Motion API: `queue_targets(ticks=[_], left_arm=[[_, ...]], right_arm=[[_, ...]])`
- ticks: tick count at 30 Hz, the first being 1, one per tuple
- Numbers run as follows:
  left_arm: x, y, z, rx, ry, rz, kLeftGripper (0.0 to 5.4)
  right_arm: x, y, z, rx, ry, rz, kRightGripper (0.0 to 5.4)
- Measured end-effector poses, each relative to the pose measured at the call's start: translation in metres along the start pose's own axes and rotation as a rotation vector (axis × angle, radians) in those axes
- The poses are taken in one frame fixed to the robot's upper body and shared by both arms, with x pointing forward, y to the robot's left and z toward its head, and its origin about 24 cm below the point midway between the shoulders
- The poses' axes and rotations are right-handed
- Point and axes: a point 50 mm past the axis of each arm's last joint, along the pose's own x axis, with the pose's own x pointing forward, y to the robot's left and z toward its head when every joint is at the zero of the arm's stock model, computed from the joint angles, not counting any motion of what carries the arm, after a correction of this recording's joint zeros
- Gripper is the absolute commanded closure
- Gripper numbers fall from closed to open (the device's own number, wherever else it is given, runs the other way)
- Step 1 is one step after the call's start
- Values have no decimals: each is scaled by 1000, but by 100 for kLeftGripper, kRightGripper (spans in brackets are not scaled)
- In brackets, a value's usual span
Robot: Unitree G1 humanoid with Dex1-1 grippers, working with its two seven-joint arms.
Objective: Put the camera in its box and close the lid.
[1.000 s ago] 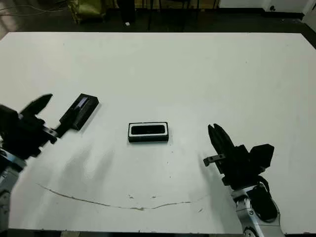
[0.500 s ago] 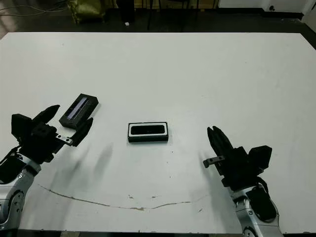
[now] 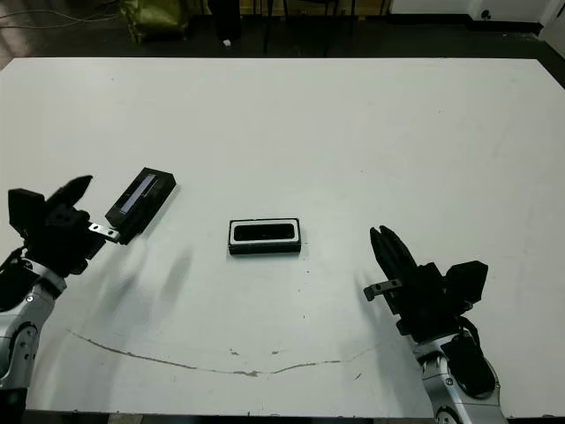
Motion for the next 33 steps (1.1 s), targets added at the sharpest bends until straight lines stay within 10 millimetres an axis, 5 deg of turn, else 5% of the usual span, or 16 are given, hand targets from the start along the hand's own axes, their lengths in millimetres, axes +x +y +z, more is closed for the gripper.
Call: queue_targets(ticks=[12,33], left_arm=[[19,16,-5,17,147,-58,1],[28,13,-15,-80,238,-131,1]], right_arm=[[0,-1,-2,10,-14,19,540],[-1,-3,-2,-7,8,8,540]])
